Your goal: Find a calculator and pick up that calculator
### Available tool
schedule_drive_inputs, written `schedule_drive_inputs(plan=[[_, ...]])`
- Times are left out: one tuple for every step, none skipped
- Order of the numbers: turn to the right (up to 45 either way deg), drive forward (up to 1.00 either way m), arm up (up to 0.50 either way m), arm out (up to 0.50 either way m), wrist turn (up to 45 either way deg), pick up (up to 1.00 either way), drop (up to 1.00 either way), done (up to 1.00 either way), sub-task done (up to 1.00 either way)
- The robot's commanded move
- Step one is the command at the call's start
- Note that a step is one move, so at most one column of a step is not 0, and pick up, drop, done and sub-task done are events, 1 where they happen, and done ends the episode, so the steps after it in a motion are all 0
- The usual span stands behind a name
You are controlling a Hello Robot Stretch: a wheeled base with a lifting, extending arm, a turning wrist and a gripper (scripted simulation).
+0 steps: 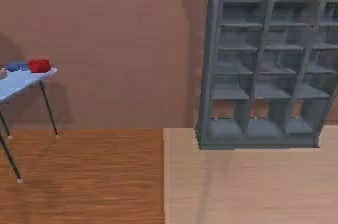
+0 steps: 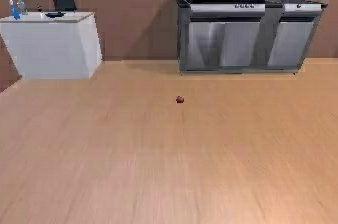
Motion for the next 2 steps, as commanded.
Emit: schedule_drive_inputs(plan=[[-45.0, 0.0, 0.0, 0.0, 0.0, 0.0, 0.0, 0.0, 0.0], [0.0, 0.7, 0.0, 0.0, 0.0, 0.0, 0.0, 0.0, 0.0]])
